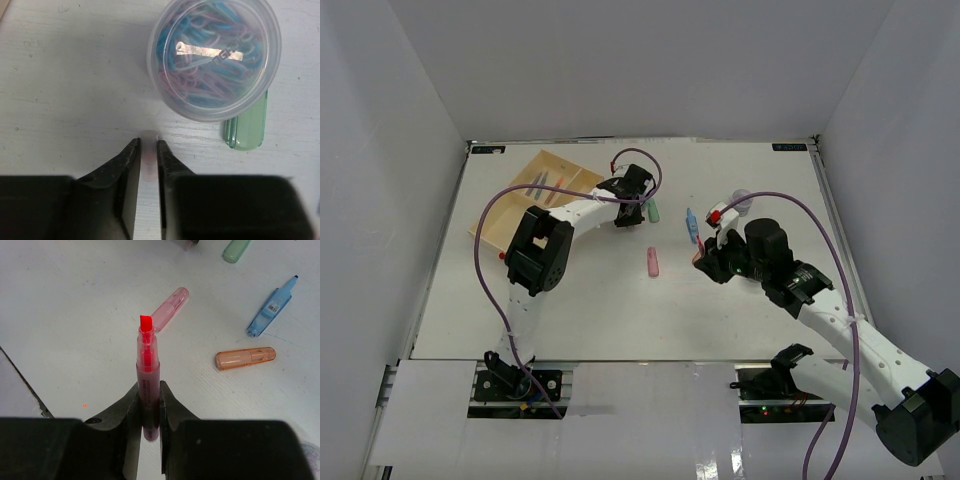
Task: Sort the stationery into containers
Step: Pick up the pen cap from the center of the board.
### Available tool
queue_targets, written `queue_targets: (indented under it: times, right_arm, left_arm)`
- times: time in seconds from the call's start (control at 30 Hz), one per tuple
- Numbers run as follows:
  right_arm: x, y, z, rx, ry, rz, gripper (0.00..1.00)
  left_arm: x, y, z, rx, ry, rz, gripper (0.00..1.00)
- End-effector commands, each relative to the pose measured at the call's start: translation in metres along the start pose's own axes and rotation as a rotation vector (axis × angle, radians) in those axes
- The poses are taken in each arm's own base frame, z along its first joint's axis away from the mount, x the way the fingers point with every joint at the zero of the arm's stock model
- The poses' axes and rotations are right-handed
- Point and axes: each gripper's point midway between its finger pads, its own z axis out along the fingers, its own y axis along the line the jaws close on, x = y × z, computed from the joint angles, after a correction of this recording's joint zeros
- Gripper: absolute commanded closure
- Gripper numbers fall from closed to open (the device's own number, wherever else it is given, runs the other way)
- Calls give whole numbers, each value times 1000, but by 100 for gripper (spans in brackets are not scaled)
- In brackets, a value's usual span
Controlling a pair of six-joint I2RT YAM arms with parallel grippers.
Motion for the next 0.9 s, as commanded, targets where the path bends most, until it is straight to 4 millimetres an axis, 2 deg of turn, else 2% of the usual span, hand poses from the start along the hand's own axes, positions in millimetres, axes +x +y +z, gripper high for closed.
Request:
queue_targets:
  times: [0.0,0.23,0.33,0.43,0.53,0.57,0.6,0.67,0.7,0.73,0.77,0.8,0.87]
  right_arm:
    - [-13,2,-3,-13,-56,-30,92]
    - [-15,4,-3,-27,-63,-31,92]
    - [-18,6,-3,-37,-68,-29,92]
    - [-20,11,-3,-65,-74,-26,92]
    - [-27,21,-2,-122,-106,-24,92]
    - [-30,25,-1,-143,-116,-27,92]
    - [-37,32,-1,-182,-140,-14,92]
    - [-39,35,3,-209,-139,4,92]
    - [-45,39,3,-232,-149,1,92]
    - [-45,40,7,-243,-140,9,92]
    - [-50,41,7,-254,-148,6,92]
    - [-55,45,7,-277,-158,4,92]
    - [-64,48,11,-298,-178,7,92]
  left_arm:
    - [0,-1,-10,-2,-2,5,76]
    - [3,4,-17,0,1,11,100]
    - [1,2,-22,18,-2,9,100]
    - [-9,-7,-35,75,-33,-4,100]
    - [-40,-29,-66,228,-147,-10,100]
    - [-34,-29,-69,259,-152,7,100]
    - [-58,-43,-97,360,-244,5,100]
    - [-69,-51,-121,454,-317,18,100]
    - [-79,-59,-151,563,-399,49,100]
    - [-85,-63,-168,621,-454,59,100]
    - [-77,-59,-172,646,-470,74,100]
    - [-95,-64,-213,744,-582,77,100]
    - [-97,-64,-245,826,-662,125,100]
